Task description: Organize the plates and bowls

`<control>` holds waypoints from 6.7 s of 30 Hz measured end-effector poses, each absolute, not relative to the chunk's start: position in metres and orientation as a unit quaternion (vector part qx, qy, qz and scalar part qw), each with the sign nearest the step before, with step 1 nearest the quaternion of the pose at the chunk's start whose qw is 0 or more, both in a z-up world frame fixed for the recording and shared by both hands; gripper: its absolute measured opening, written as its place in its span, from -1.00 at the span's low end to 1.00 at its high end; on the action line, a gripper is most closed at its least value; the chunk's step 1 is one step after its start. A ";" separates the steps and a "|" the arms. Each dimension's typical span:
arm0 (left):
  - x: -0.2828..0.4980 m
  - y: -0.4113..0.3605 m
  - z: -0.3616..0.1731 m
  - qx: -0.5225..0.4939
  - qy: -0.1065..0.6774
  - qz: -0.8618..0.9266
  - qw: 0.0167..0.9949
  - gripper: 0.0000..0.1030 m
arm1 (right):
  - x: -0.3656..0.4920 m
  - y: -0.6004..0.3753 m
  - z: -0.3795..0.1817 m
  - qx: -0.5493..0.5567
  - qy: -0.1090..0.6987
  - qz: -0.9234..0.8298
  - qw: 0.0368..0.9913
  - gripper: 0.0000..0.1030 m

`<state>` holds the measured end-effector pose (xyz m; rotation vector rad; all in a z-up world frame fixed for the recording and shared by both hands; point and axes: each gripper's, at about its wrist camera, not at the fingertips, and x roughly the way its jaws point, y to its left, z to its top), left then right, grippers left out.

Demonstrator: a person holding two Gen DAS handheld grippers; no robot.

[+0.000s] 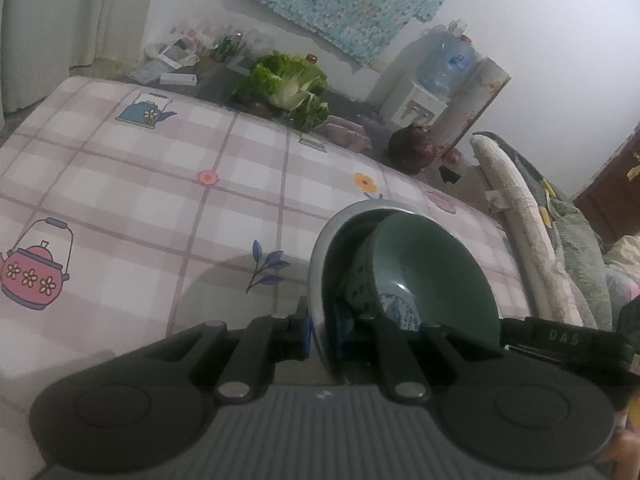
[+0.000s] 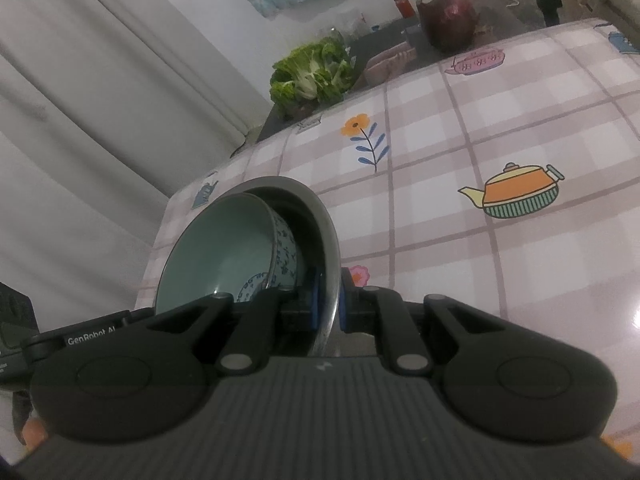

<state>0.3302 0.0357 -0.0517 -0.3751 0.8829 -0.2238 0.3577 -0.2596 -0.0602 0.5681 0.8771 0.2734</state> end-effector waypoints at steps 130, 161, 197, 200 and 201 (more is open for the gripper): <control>0.075 0.004 -0.002 0.038 0.328 -0.048 0.943 0.85 | 0.064 -0.242 -0.007 0.127 0.342 0.000 0.931 0.97; 0.047 -0.023 0.001 0.018 0.416 -0.013 0.909 1.00 | 0.010 -0.201 0.024 0.043 0.364 -0.037 0.930 0.97; 0.068 -0.017 -0.020 0.030 0.468 0.008 0.883 1.00 | 0.049 -0.185 -0.010 0.070 0.453 -0.033 0.888 0.97; 0.068 -0.017 -0.020 0.029 0.469 0.007 0.883 1.00 | 0.049 -0.185 -0.009 0.069 0.453 -0.034 0.888 0.97; 0.068 -0.017 -0.020 0.029 0.469 0.007 0.883 1.00 | 0.049 -0.186 -0.009 0.069 0.452 -0.034 0.889 0.97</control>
